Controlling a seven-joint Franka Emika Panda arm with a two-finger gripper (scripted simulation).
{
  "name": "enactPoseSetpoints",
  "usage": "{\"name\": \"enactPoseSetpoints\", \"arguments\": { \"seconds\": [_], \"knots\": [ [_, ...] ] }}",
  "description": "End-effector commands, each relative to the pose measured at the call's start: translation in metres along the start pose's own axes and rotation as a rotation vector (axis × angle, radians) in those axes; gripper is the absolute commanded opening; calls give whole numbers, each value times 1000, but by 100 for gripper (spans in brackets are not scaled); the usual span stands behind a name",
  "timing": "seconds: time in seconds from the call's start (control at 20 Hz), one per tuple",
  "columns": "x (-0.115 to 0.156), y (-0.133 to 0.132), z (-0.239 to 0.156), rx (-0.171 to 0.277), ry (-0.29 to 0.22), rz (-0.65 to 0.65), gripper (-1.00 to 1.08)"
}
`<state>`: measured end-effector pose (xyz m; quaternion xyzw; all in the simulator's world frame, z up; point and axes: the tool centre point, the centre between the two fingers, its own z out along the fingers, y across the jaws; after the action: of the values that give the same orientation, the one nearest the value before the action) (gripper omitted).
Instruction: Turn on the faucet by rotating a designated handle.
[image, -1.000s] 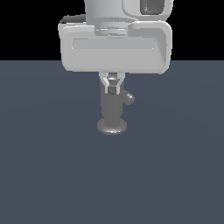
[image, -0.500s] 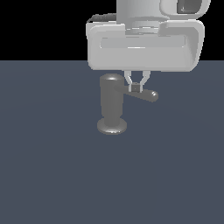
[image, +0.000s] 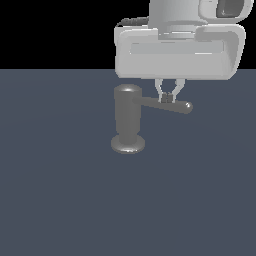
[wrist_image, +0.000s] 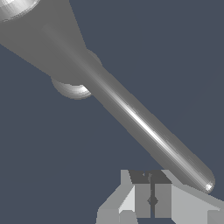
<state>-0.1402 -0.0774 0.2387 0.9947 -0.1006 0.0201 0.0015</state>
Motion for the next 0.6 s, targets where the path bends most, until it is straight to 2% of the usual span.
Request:
{"name": "enactPoseSetpoints", "arguments": {
  "seconds": [0.0, 0.55],
  "knots": [
    [10, 6, 3, -1, -1, -2, -100],
    [41, 35, 9, -1, -14, 6, -100]
  ]
}}
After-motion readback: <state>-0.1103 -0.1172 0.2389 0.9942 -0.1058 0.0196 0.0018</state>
